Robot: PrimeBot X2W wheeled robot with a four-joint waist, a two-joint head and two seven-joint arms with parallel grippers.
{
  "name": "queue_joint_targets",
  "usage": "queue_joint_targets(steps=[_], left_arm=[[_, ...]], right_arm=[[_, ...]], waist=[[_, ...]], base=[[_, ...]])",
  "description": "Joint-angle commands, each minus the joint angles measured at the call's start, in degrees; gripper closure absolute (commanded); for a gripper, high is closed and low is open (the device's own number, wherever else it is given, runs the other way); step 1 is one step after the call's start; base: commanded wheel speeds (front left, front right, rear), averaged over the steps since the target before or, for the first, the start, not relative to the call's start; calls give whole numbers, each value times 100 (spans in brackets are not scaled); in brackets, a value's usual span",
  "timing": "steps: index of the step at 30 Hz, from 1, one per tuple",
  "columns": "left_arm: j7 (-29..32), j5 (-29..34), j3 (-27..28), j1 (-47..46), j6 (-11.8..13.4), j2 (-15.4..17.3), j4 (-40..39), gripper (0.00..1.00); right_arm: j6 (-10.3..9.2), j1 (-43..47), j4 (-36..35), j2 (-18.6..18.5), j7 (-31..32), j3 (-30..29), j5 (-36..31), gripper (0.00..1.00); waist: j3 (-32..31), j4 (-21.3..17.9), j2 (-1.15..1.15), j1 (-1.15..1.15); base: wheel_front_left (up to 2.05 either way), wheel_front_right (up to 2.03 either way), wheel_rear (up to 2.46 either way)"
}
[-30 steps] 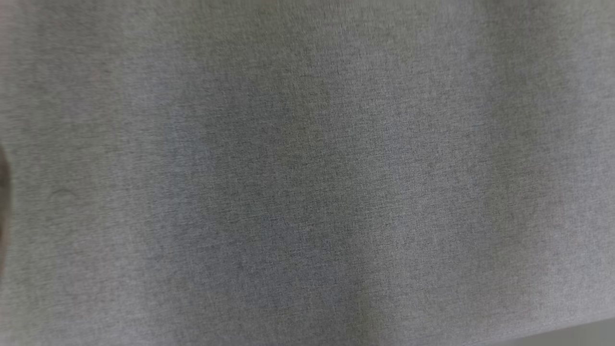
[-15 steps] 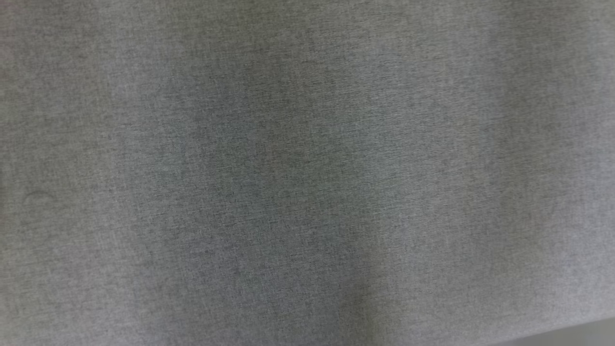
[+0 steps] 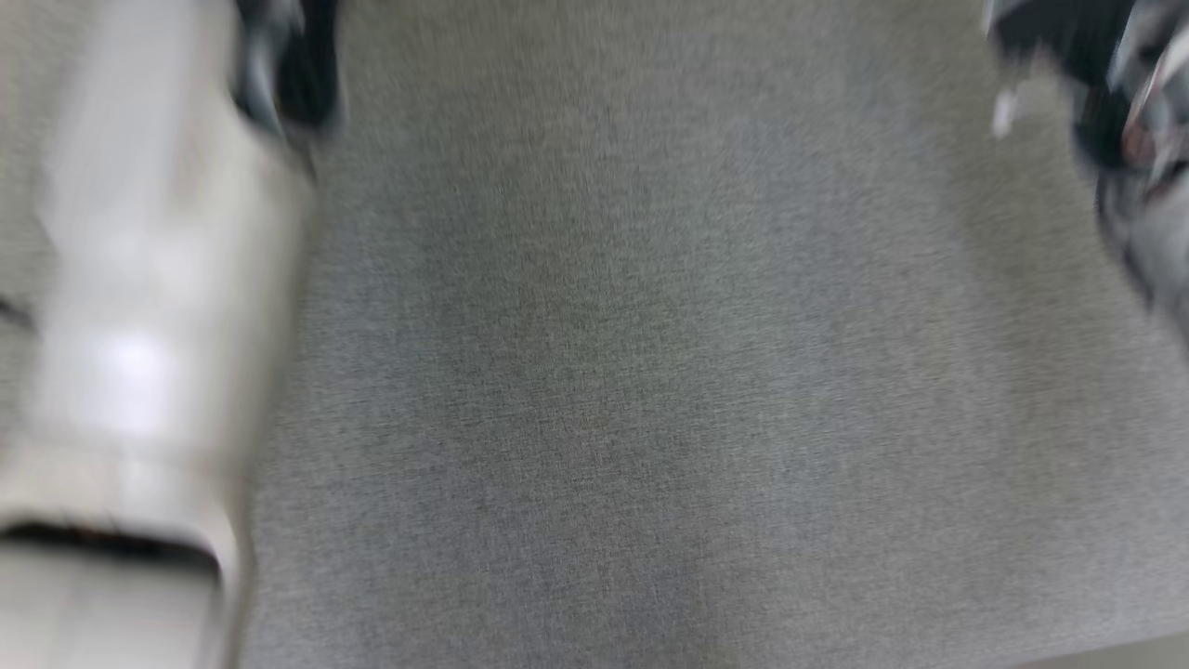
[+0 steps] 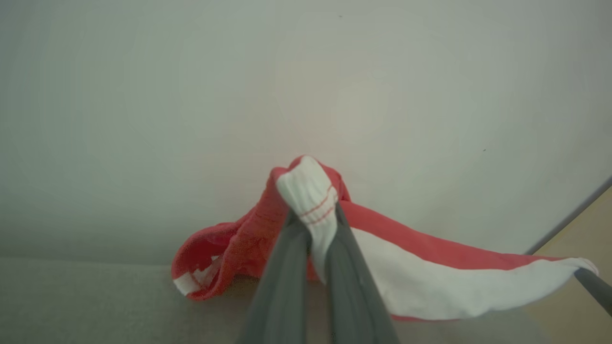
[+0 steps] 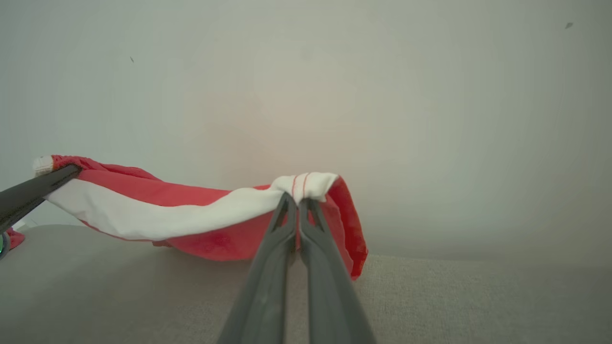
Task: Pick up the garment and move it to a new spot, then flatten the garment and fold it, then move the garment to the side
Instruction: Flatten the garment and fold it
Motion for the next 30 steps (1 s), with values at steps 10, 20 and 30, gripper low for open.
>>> queue_joint_targets(steps=[10, 20, 30], left_arm=[[-18, 22, -66, 3731, 588, -7, -2410, 100], [-21, -267, 13, 6257, 1103, 4, -4092, 100], [-35, -441, 40, 7673, 1273, 2, -4754, 100]], right_arm=[[-15, 3292, -1284, -607, -54, -597, 182, 100], [-19, 5910, -2124, -511, 35, -1345, 79, 100], [-20, 7974, -3022, 197, 587, -2458, -569, 100]], waist=[[-1243, 38, 0, 1], [-1771, 49, 0, 1], [-1997, 173, 0, 1]], base=[[0, 0, 0], [0, 0, 0], [0, 0, 0]])
